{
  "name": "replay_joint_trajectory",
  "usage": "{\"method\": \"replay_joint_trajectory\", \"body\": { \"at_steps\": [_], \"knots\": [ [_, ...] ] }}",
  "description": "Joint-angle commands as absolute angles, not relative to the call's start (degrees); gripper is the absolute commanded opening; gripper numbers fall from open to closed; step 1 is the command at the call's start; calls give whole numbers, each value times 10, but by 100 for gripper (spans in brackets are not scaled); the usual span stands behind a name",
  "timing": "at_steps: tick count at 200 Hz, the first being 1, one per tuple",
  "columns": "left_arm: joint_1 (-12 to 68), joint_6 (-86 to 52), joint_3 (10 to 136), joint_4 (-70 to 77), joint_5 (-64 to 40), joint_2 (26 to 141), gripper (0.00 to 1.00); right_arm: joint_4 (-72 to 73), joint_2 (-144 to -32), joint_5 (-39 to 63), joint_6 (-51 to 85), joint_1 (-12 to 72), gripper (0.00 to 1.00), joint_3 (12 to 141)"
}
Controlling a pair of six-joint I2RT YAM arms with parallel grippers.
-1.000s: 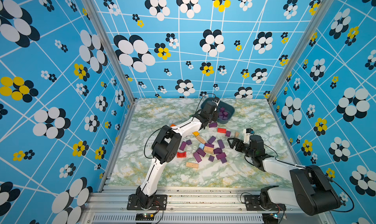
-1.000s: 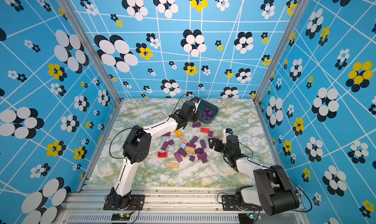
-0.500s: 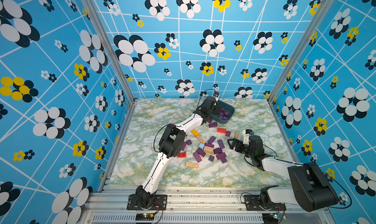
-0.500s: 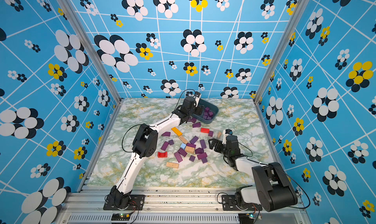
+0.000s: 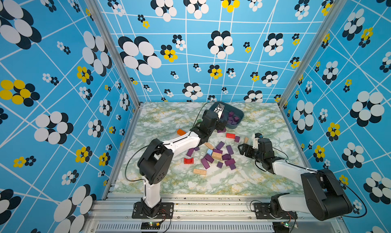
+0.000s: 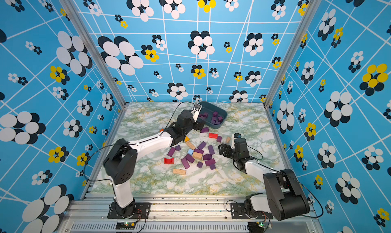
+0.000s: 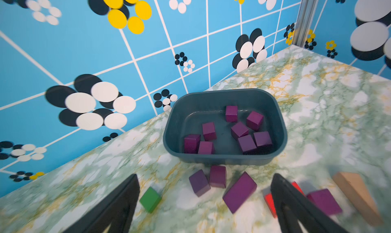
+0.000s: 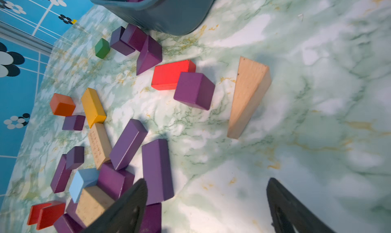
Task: Pick purple bricks into the storage bin
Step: Pick up the building block from the center of the board.
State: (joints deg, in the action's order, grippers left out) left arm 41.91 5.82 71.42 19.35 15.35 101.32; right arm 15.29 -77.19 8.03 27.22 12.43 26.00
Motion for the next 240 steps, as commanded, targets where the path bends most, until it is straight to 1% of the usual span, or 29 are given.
{"method": "replay_joint_trajectory", "body": {
  "at_steps": [1, 24, 47, 72, 80, 88, 106, 134, 150, 166, 182, 194, 221, 240],
  "knots": [
    [422, 46, 602, 211, 127, 917, 99, 104, -768, 45, 252, 137, 90, 290],
    [426, 14, 471, 220, 61, 799, 100, 84, -785, 26, 251, 165, 89, 322],
    [431, 3, 366, 217, 46, 701, 100, 59, -813, 0, 246, 192, 86, 365],
    [433, 0, 284, 228, 49, 626, 99, 12, -859, -36, 241, 201, 73, 430],
    [433, 1, 265, 232, 53, 609, 99, -4, -876, -43, 241, 202, 71, 450],
    [432, 4, 249, 237, 62, 597, 100, -18, -893, -51, 241, 203, 72, 468],
    [432, 1, 212, 267, 93, 584, 99, -28, -922, -71, 253, 203, 72, 491],
    [431, 10, 172, 336, 84, 590, 99, -26, -949, -66, 269, 203, 70, 504],
    [430, 6, 163, 361, 67, 602, 99, -23, -960, -63, 276, 203, 64, 509],
    [431, -5, 163, 361, 38, 609, 100, -43, -977, -65, 277, 203, 53, 529],
    [430, -20, 160, 370, 24, 617, 99, -53, -992, -61, 278, 203, 52, 546],
    [431, -30, 160, 381, 25, 627, 99, -54, -1001, -59, 278, 203, 48, 555],
    [431, -33, 167, 377, 17, 637, 99, -64, -1022, -66, 274, 203, 48, 577],
    [431, -33, 168, 370, 24, 635, 99, -76, -1040, -73, 270, 203, 41, 594]
  ]
}}
